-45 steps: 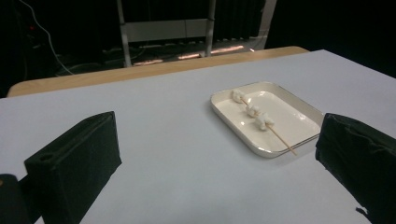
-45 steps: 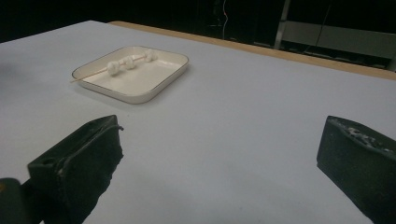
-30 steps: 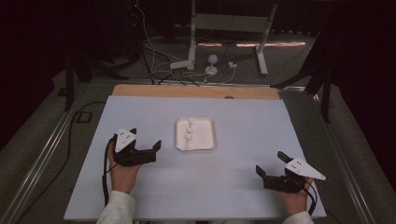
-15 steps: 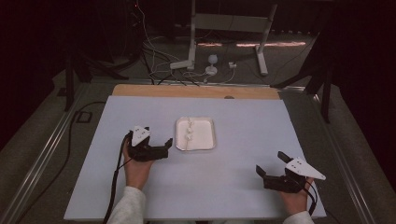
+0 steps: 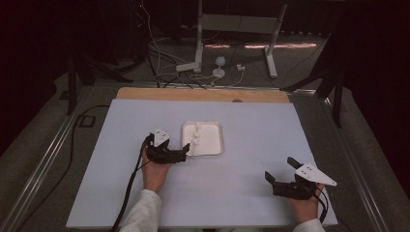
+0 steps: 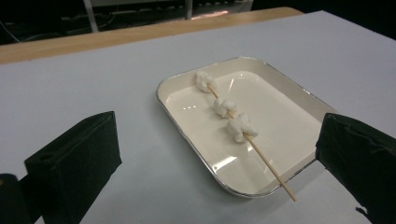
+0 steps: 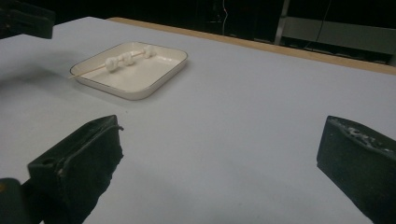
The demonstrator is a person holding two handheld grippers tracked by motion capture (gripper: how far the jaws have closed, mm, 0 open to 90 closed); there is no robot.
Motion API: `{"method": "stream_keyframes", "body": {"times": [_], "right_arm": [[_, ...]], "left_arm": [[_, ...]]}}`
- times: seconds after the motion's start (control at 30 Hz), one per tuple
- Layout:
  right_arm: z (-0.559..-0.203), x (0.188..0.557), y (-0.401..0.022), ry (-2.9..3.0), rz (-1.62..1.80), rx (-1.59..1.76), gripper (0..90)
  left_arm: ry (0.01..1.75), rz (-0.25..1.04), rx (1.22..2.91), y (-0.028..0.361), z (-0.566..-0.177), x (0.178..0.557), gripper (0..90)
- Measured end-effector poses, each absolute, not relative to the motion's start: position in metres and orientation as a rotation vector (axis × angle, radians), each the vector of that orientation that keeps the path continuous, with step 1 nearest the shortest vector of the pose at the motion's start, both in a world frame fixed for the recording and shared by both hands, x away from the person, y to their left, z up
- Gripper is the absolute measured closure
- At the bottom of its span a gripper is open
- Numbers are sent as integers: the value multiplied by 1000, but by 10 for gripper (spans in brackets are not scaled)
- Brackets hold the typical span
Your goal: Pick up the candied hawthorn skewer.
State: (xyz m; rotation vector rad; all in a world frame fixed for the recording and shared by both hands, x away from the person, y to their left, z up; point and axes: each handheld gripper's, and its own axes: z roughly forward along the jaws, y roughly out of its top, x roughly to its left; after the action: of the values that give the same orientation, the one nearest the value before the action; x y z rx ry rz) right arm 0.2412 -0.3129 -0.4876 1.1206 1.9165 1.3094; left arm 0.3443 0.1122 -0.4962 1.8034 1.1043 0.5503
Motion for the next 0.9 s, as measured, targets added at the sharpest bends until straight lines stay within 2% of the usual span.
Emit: {"method": "stream_keyframes", "body": {"times": [0.3, 0.73, 0.9], "right_arm": [[-488, 242, -312, 1923, 1307, 1120, 0], [-489, 243, -312, 1933, 1303, 1119, 0], [-489, 243, -312, 1933, 1302, 1120, 0]], "left_arm": [[1121, 516, 1837, 101, -504, 352, 13], [1191, 422, 1920, 82, -520, 361, 81], [1168, 418, 1965, 71, -524, 361, 81]]}}
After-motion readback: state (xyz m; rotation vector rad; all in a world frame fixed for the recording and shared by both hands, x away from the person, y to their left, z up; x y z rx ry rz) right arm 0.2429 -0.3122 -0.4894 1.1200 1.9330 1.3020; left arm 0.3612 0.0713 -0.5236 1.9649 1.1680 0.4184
